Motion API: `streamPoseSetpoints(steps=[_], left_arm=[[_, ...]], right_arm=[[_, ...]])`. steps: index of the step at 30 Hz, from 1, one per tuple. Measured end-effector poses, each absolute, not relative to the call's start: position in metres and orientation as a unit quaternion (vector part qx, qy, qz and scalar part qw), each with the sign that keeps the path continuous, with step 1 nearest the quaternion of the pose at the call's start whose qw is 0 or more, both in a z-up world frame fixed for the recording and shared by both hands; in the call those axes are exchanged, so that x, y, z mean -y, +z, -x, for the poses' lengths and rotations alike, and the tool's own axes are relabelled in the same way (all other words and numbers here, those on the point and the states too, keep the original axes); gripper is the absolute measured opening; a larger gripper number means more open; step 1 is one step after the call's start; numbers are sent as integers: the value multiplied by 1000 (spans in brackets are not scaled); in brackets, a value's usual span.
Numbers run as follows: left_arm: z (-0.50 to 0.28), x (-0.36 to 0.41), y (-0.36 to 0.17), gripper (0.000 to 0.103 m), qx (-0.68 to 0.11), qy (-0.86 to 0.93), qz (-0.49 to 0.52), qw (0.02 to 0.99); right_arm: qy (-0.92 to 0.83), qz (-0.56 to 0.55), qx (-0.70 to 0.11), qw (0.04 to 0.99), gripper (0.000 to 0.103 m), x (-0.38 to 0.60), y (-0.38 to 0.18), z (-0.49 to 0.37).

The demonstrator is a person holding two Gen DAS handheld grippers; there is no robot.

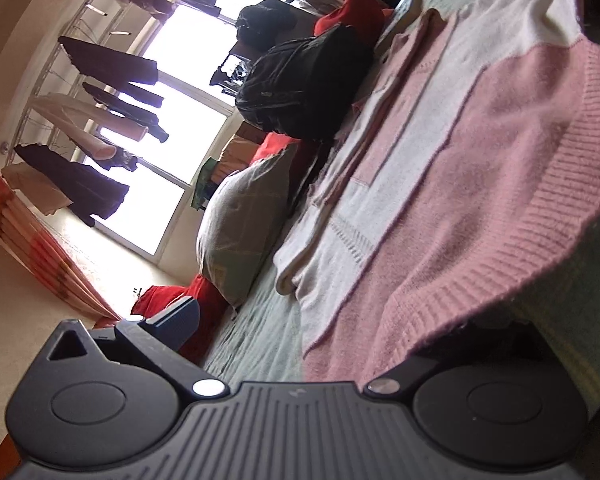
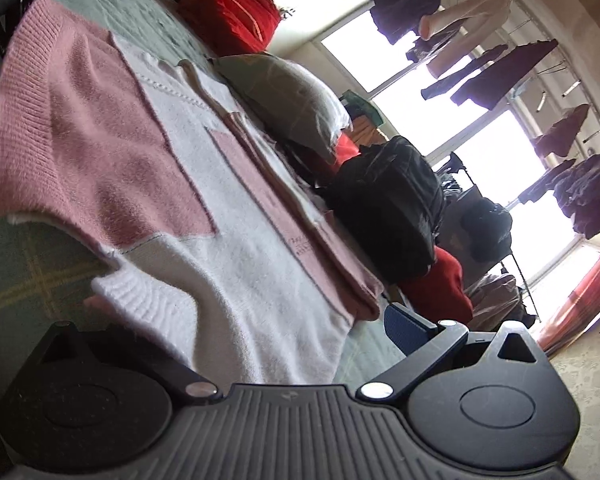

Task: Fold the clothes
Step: 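Lift the gripped hem with both grippers and carry it toward the collar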

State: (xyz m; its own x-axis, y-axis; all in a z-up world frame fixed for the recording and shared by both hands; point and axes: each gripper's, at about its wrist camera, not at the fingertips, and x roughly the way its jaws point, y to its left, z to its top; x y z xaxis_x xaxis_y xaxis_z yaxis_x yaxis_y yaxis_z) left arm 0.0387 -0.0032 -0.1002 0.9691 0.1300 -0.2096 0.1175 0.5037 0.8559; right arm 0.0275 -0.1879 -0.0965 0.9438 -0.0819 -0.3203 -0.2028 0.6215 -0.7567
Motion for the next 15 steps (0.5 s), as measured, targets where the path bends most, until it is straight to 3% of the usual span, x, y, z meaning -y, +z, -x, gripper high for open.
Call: streamPoseSetpoints(steps=[15], left_arm=[[-57,6,-88,103,-108,36,-498,860]], right_arm=[[-21,433,-109,894,103,194,-81,-36]])
